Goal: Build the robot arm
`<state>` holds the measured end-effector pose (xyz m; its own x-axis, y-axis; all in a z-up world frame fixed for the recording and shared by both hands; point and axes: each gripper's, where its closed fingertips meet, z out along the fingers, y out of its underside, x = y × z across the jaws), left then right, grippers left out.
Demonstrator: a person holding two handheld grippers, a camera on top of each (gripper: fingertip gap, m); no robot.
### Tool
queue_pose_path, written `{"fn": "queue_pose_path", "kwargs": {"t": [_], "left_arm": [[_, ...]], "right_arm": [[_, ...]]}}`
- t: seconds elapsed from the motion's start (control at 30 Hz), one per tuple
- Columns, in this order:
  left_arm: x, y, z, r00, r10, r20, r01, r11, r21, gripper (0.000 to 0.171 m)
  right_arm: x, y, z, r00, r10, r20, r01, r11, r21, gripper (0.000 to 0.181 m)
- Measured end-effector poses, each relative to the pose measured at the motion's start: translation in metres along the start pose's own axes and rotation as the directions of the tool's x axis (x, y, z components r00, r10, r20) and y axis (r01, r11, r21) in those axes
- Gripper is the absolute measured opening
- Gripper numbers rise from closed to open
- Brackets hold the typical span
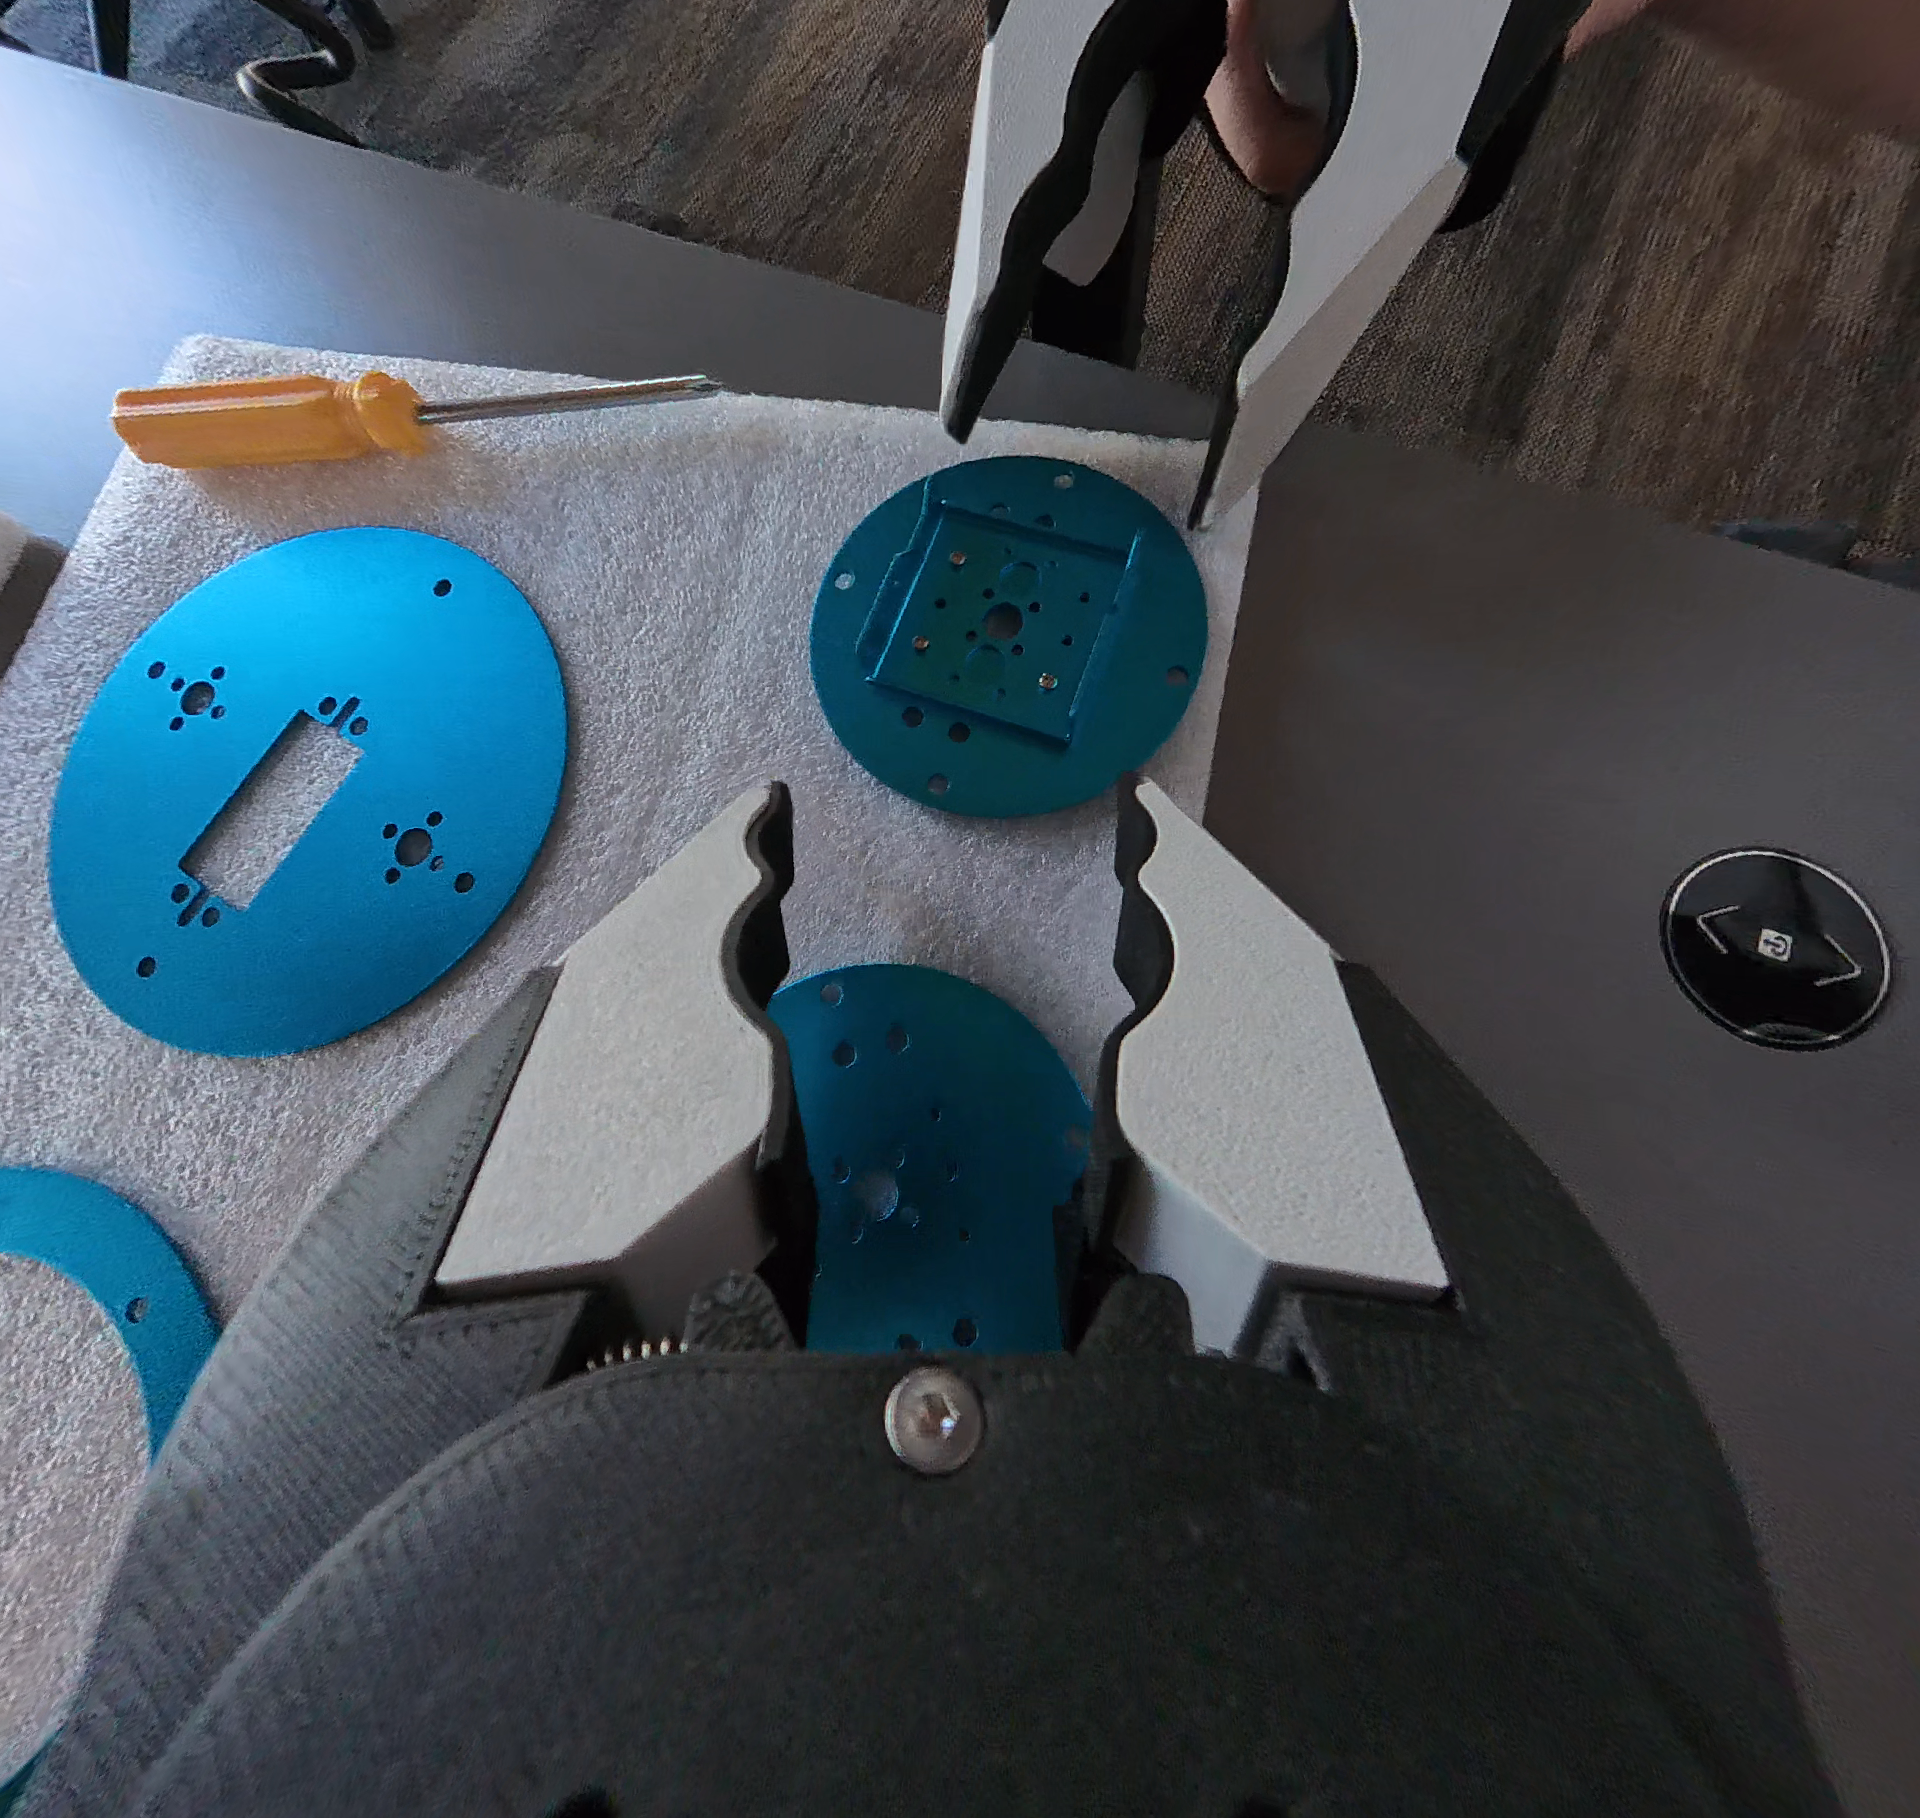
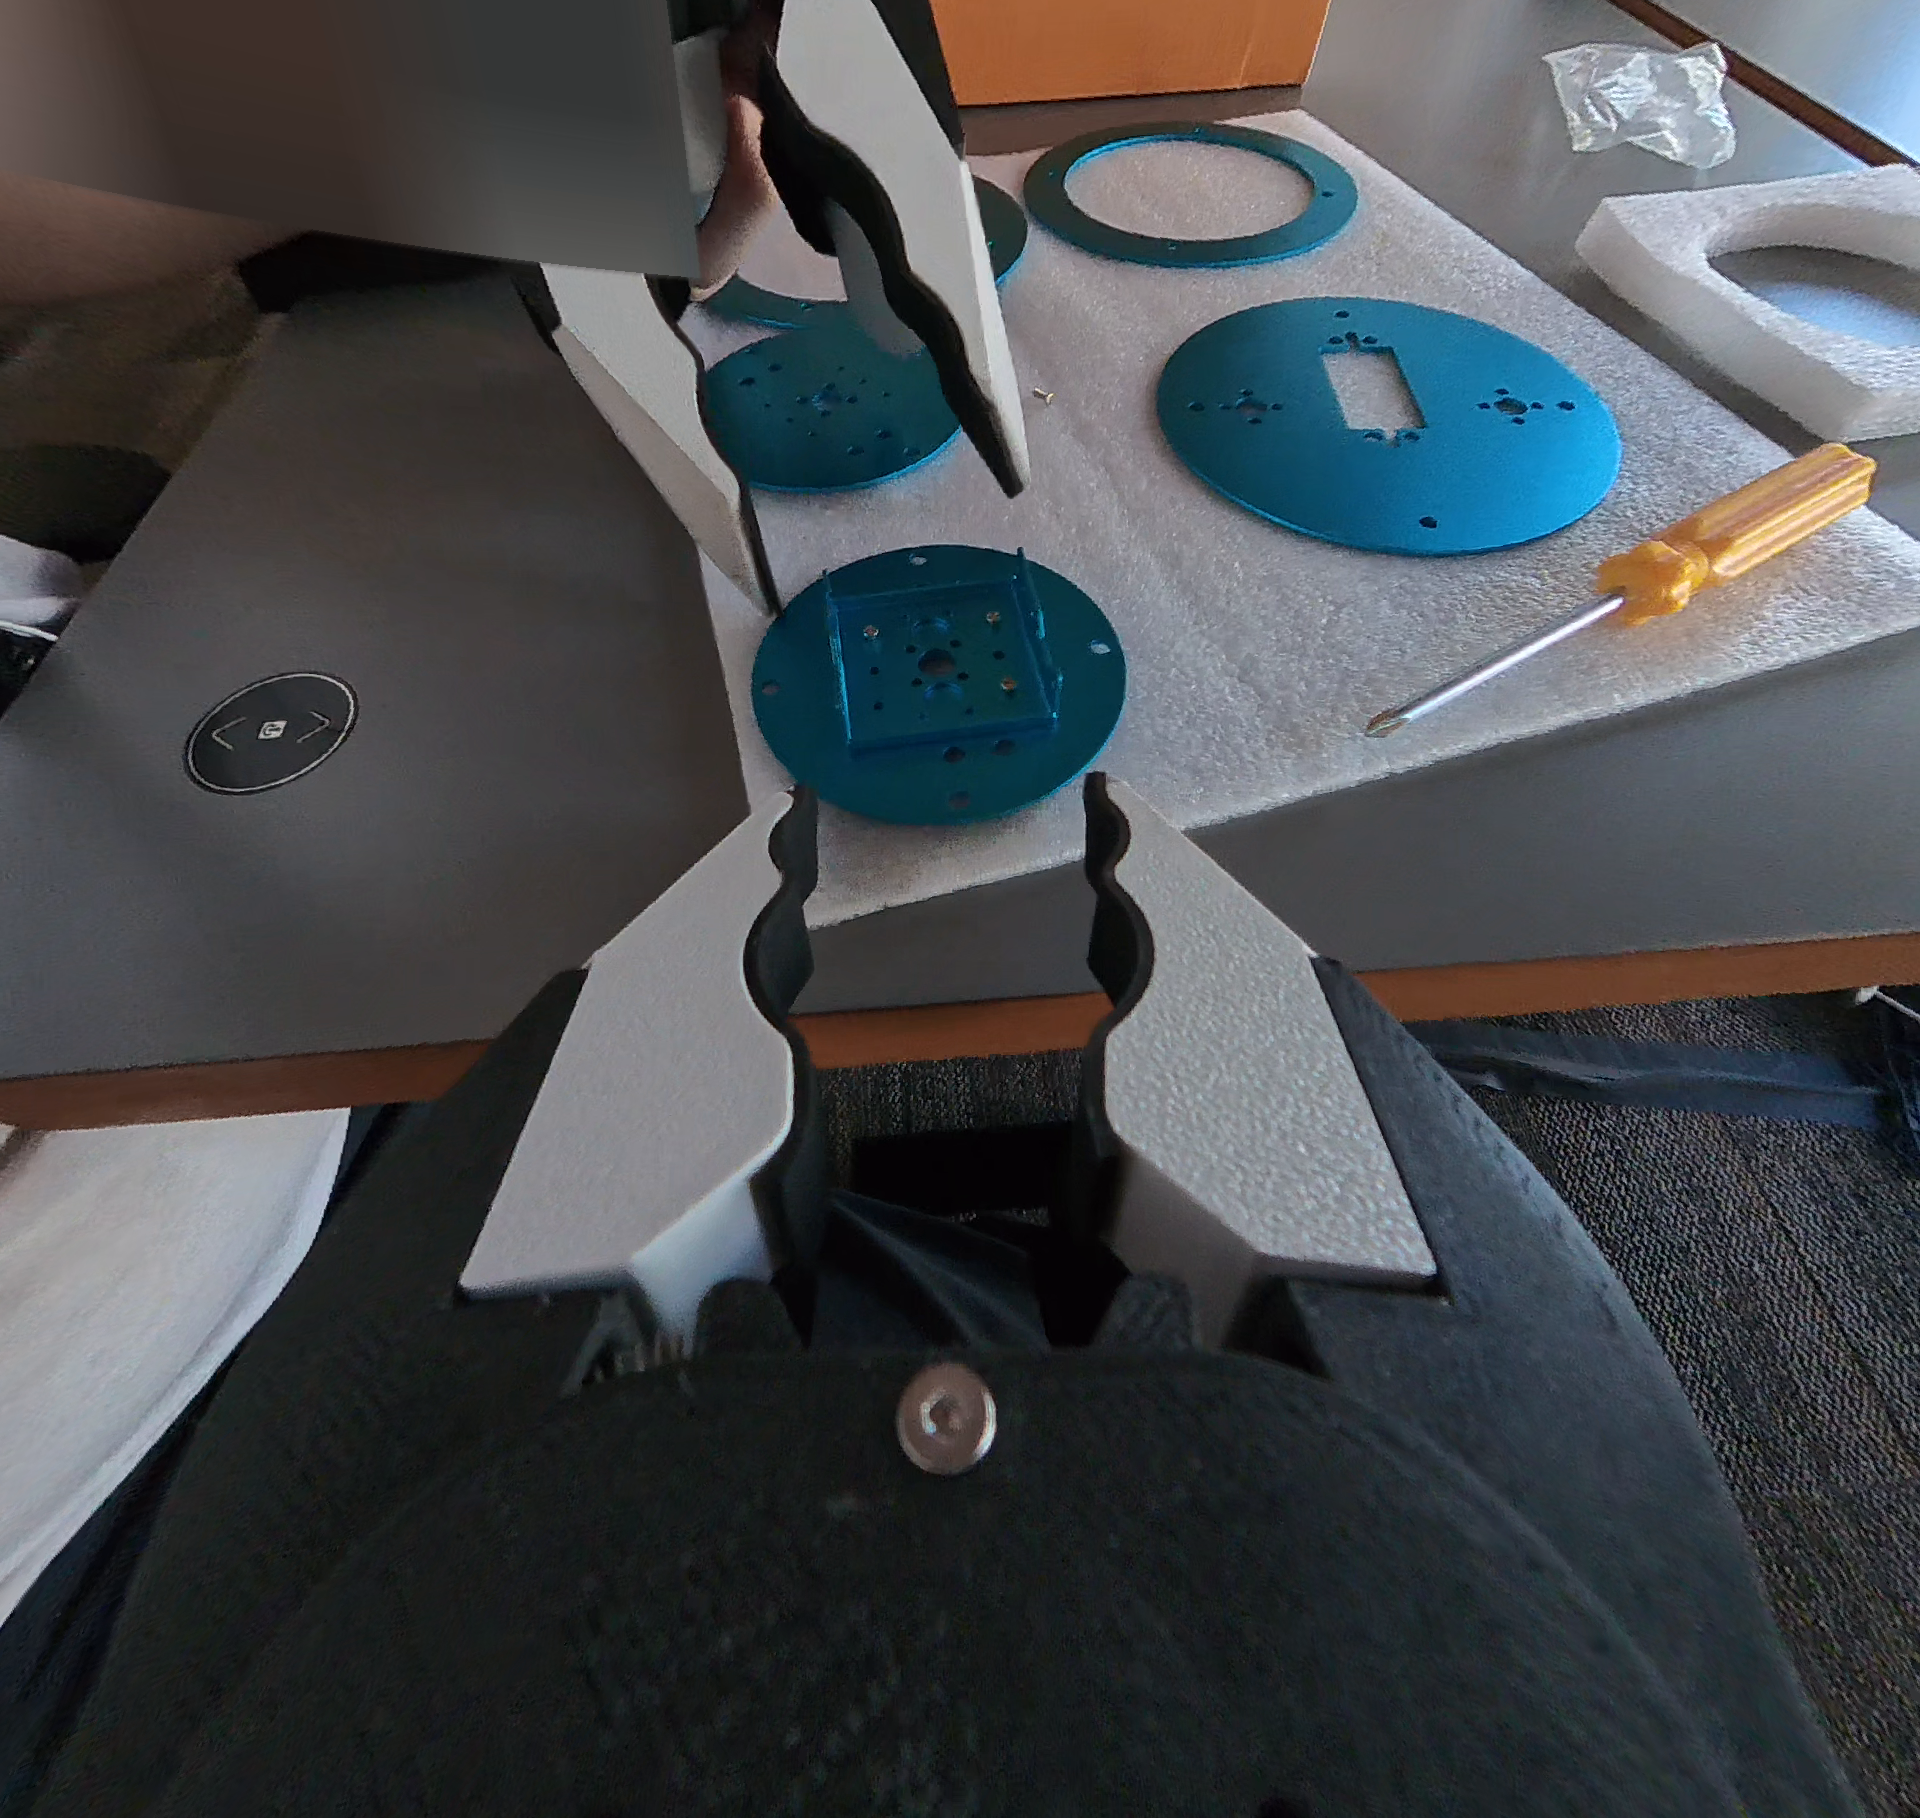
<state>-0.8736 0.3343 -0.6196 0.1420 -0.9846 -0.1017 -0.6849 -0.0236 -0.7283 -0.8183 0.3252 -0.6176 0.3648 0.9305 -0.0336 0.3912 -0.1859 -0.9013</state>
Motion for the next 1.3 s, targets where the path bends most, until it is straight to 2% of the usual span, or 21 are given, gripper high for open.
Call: {"fn": "queue_pose_path", "kwargs": {"t": [0.57, 0.77, 0.83, 0.9, 0.97, 1.03, 1.13, 1.2, 1.3], "left_arm": [[0.000, 0.000, -0.003, 1.000, -0.021, -0.021, 0.022, 1.000, 0.008, 0.060], [-0.012, -0.009, -0.026, 0.996, -0.086, 0.022, 0.084, 0.994, 0.074, 0.060], [-0.024, -0.014, -0.044, 0.988, -0.143, 0.060, 0.135, 0.983, 0.120, 0.059], [-0.042, -0.015, -0.065, 0.969, -0.202, 0.141, 0.182, 0.973, 0.144, 0.056], [-0.062, -0.005, -0.083, 0.936, -0.244, 0.254, 0.221, 0.968, 0.116, 0.051], [-0.074, 0.012, -0.098, 0.902, -0.268, 0.337, 0.270, 0.962, 0.043, 0.051], [-0.071, 0.013, -0.103, 0.898, -0.301, 0.320, 0.306, 0.951, 0.037, 0.042], [-0.063, 0.009, -0.096, 0.908, -0.338, 0.247, 0.335, 0.941, 0.057, 0.031], [-0.063, 0.021, -0.077, 0.904, -0.373, 0.206, 0.383, 0.924, -0.006, 0.022]], "right_arm": [[0.001, 0.001, 0.001, 1.000, -0.002, 0.002, 0.002, 1.000, -0.002, 0.051], [0.005, -0.011, -0.010, 1.000, 0.012, -0.018, -0.011, 0.999, 0.039, 0.051], [0.023, -0.024, -0.019, 0.992, 0.087, -0.087, -0.082, 0.995, 0.063, 0.048], [0.045, -0.035, -0.024, 0.970, 0.210, -0.125, -0.208, 0.978, 0.032, 0.046], [0.073, -0.045, -0.024, 0.933, 0.292, -0.209, -0.306, 0.951, -0.038, 0.036], [0.090, -0.058, -0.017, 0.924, 0.315, -0.218, -0.347, 0.929, -0.132, 0.035], [0.114, -0.081, -0.003, 0.946, 0.234, -0.226, -0.282, 0.936, -0.211, 0.028], [0.126, -0.096, 0.004, 0.953, 0.174, -0.249, -0.229, 0.951, -0.209, 0.025], [0.142, -0.111, 0.017, 0.959, 0.121, -0.257, -0.168, 0.971, -0.168, 0.013]]}}
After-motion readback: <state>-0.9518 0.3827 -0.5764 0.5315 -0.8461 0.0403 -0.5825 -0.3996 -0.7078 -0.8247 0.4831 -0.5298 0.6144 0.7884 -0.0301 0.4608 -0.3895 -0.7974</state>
